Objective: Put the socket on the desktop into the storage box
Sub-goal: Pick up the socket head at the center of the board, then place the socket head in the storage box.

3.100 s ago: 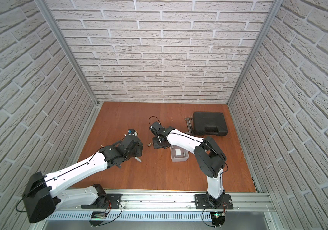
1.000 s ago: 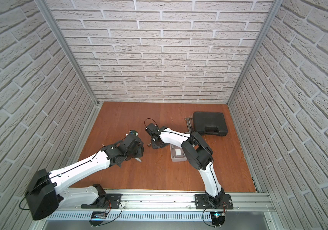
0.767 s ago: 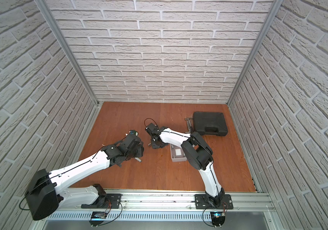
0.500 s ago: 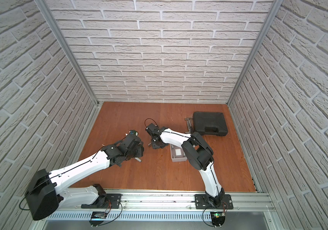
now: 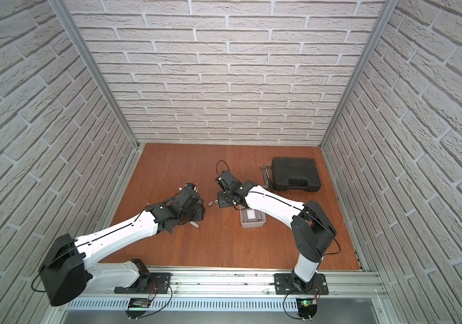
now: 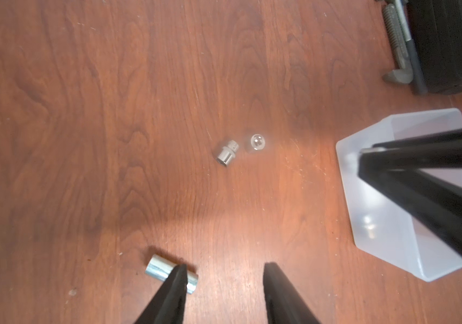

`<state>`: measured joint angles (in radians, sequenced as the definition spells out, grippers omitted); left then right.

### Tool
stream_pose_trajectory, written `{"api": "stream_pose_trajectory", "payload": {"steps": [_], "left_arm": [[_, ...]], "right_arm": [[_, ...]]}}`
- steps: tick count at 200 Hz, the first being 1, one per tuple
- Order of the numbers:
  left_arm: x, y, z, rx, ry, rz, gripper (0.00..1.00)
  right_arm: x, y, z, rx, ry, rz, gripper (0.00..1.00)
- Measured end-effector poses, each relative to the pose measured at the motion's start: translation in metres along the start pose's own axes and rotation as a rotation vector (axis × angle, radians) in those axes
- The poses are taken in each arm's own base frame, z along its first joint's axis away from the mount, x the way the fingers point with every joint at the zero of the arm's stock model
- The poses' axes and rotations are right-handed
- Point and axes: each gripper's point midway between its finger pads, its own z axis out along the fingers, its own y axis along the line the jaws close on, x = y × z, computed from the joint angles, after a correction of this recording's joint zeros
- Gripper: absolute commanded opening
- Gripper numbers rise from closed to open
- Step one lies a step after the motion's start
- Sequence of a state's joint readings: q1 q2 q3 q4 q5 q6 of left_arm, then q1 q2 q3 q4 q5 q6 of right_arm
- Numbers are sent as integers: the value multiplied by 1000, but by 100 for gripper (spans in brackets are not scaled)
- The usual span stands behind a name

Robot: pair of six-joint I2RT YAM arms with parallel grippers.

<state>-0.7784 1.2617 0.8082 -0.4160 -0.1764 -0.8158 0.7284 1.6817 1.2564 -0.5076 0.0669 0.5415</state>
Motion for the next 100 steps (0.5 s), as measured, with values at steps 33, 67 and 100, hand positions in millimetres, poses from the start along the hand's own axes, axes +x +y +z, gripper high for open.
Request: {"api": "stream_pose_trajectory", "payload": {"steps": [33, 67, 100], "left_arm": [[0, -4, 2, 21, 8, 2, 48], [-1, -7, 3, 35, 7, 2, 48], [0, -10, 6, 43, 15, 5, 47]], "right_arm": [[9, -2, -11, -59, -13, 14, 2], [23, -8, -21, -137, -3, 45, 2], [23, -19, -37, -256, -34, 131, 2]]}}
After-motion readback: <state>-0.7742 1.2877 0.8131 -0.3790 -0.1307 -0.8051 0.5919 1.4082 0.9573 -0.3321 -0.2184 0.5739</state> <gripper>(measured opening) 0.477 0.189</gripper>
